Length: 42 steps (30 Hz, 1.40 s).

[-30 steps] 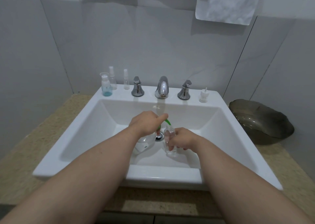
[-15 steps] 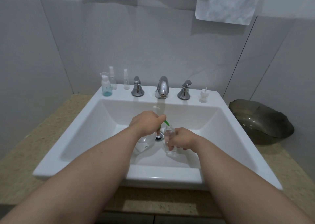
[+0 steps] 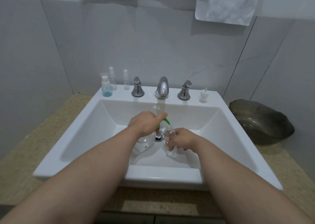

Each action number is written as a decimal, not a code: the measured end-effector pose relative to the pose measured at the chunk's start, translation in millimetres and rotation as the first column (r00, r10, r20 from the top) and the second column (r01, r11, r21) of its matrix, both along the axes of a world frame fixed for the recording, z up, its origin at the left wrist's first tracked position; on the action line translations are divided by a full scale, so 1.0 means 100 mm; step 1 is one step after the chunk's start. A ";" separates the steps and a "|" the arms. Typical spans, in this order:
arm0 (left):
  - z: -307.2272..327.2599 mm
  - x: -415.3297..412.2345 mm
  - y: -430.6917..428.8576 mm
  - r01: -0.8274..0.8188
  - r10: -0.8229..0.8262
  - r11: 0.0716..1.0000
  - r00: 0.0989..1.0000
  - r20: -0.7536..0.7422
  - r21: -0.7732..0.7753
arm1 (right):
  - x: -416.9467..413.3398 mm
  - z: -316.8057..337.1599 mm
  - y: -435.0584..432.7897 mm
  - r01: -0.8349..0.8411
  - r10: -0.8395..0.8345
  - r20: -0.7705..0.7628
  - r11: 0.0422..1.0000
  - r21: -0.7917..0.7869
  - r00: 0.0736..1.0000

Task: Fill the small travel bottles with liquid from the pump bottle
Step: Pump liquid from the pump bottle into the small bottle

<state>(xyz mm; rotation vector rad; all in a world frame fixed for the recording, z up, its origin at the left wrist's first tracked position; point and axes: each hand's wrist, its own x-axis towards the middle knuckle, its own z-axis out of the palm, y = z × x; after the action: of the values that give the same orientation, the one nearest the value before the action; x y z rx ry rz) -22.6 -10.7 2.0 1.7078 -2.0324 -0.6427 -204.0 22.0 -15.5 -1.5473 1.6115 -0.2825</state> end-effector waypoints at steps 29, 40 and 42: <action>-0.02 -0.03 -0.02 0.016 -0.014 0.999 0.998 0.066 -0.030 | 0.02 0.00 -0.01 -0.021 0.021 -0.024 1.000 -0.001 0.999; 0.01 -0.04 -0.01 0.015 -0.013 0.999 0.998 0.067 -0.037 | 0.02 0.01 0.00 -0.013 0.013 -0.023 1.000 -0.005 1.000; 0.02 -0.03 0.00 0.014 -0.012 0.999 0.998 0.066 -0.035 | 0.02 0.01 0.00 -0.016 0.016 -0.022 1.000 -0.006 1.000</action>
<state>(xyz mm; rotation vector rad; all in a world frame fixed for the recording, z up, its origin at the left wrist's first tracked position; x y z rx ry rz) -25.9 -10.9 3.6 1.7179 -2.0889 -0.5584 -202.0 21.8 -14.9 -1.5724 1.6159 -0.2625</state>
